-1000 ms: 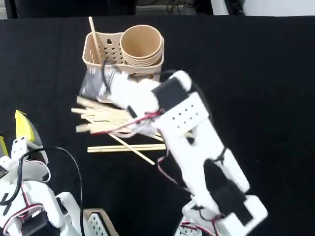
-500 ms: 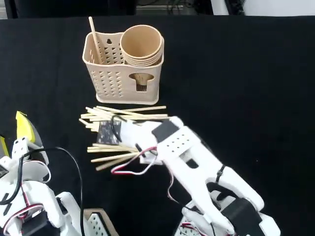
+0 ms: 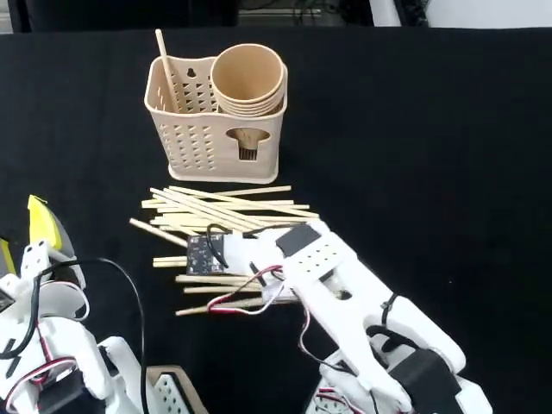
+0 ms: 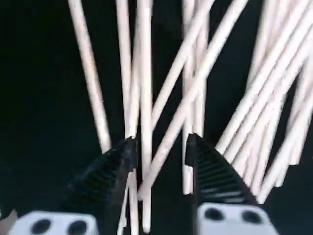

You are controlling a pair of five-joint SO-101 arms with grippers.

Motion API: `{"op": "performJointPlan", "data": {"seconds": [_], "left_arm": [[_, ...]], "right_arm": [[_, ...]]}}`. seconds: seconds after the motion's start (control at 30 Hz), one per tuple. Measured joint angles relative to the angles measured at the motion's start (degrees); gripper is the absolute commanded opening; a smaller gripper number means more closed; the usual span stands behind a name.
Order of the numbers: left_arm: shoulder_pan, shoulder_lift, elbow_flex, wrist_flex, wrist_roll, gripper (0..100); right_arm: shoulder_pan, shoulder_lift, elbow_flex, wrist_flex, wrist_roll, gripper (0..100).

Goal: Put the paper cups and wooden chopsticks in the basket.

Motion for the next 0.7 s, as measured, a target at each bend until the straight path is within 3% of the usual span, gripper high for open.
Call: {"op": "performJointPlan", "data": {"seconds": [0.13,0.43,0.7], "left_arm": [[0.00,0.00,0.00,0.00,0.00,21],[0.00,0.00,0.00,0.00,0.00,21],[-0.09,0.00,0.00,0.00,-1.14,21]], "right_arm": [[-0.53,-0.26,-3.34,2.90,-0.53,17.4],[-10.46,-0.44,-0.62,-0.70,-7.74,17.3],[-16.26,-0.44,0.44,2.37,-11.43,17.3]]}}
